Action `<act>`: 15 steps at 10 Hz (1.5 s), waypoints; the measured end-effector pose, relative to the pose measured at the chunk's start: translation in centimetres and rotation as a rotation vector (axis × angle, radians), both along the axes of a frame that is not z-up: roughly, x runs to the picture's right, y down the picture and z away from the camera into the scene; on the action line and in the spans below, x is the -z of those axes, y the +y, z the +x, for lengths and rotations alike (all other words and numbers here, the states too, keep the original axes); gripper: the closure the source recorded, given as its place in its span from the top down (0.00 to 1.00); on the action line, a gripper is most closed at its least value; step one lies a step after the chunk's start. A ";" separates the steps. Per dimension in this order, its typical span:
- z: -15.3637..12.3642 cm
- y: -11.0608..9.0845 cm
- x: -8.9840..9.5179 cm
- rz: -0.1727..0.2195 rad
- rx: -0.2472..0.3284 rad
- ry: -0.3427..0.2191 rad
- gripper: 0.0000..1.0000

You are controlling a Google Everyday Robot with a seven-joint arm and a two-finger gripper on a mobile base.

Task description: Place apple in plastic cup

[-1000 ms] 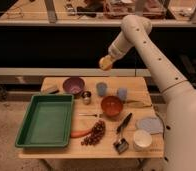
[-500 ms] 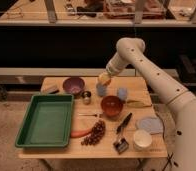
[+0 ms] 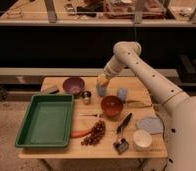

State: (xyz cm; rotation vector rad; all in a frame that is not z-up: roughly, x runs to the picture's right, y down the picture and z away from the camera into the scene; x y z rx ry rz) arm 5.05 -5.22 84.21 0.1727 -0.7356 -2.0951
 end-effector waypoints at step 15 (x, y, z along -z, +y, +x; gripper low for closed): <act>-0.1 -0.2 -7.5 0.054 -0.026 0.054 0.35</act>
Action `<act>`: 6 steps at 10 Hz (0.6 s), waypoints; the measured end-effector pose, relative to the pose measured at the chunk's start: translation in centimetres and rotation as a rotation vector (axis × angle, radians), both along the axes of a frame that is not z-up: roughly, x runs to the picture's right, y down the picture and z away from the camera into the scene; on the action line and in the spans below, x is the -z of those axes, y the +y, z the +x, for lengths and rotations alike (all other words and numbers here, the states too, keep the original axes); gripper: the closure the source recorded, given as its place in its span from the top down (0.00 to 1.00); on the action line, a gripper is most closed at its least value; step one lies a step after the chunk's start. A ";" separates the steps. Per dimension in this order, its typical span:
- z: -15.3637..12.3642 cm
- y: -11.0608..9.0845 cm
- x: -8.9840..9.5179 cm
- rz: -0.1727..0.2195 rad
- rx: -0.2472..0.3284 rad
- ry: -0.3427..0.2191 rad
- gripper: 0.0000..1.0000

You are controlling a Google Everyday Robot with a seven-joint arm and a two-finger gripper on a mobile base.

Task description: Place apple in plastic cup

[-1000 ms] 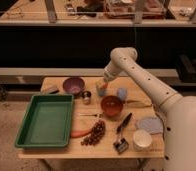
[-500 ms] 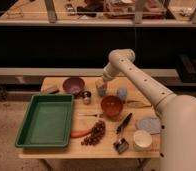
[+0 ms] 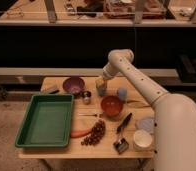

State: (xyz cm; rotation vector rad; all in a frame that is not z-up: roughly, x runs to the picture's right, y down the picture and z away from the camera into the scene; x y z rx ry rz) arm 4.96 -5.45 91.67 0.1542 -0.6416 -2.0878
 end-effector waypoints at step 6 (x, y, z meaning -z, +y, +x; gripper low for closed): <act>0.8 -0.1 -0.7 -0.008 -0.001 0.017 0.67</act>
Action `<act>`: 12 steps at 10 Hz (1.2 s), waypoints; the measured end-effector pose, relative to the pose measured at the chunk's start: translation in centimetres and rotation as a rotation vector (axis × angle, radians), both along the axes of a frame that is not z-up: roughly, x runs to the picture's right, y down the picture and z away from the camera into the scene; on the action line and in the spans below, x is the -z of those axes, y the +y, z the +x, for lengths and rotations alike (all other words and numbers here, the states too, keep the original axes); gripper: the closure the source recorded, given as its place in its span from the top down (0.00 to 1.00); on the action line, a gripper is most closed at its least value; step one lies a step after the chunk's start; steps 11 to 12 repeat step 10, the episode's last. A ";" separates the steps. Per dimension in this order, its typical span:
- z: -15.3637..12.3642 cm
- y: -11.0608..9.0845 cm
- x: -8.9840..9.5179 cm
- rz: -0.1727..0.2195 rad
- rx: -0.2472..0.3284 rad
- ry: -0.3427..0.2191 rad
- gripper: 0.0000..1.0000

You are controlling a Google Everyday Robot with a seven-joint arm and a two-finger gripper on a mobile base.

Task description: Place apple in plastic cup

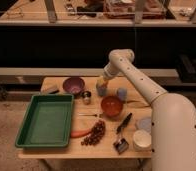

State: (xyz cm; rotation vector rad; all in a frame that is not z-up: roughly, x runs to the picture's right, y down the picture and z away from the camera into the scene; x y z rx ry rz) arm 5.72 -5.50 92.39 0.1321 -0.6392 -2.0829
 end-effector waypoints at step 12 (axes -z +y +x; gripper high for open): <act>0.6 -0.2 -0.1 0.002 -0.013 0.019 0.80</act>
